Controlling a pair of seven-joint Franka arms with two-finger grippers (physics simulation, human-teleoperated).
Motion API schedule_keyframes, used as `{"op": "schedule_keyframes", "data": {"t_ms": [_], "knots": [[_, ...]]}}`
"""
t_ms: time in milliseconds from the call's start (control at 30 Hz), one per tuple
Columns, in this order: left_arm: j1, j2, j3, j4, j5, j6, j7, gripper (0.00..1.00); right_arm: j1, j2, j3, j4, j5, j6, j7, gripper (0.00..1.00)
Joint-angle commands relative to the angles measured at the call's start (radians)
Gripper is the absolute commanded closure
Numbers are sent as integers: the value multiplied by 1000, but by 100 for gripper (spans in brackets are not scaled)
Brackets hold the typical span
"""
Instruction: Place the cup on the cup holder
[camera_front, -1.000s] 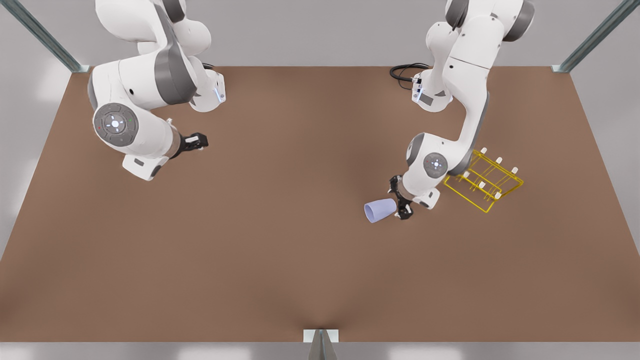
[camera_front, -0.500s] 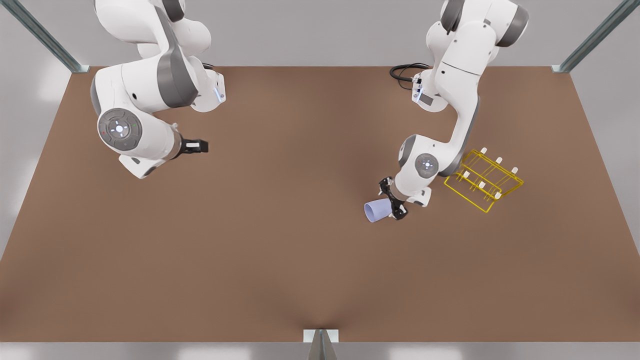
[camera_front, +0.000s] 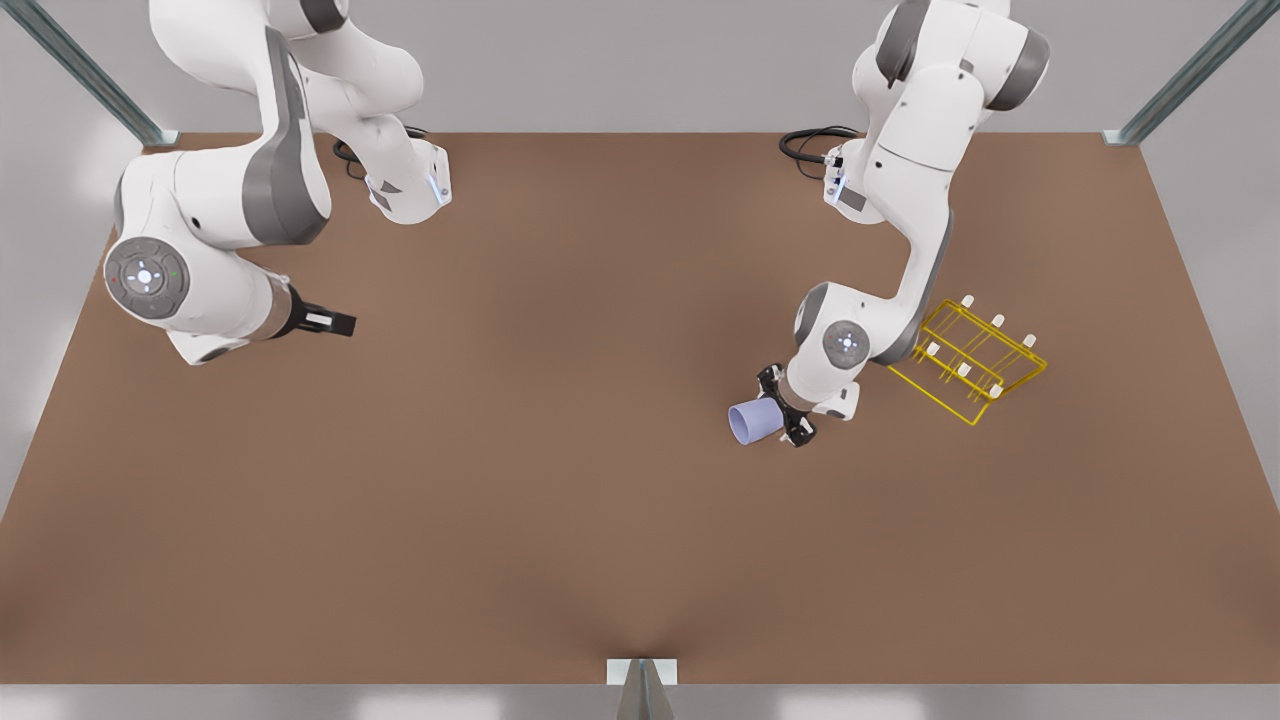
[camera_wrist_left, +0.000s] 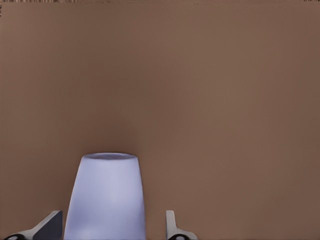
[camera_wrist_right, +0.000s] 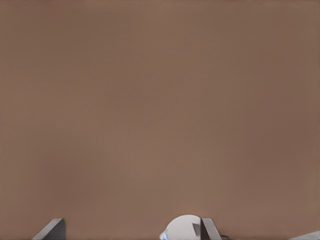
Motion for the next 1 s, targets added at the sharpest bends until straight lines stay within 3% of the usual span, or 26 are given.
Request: {"op": "schedule_keyframes", "data": {"t_ms": [0, 967], "knots": [[0, 0, 0, 0, -2, 2, -34, 0, 5, 2, 1, 1, -9, 6, 76, 0], [-32, 53, -17, -9, -8, 21, -39, 0, 6, 52, 1, -12, -3, -1, 76, 0]]}}
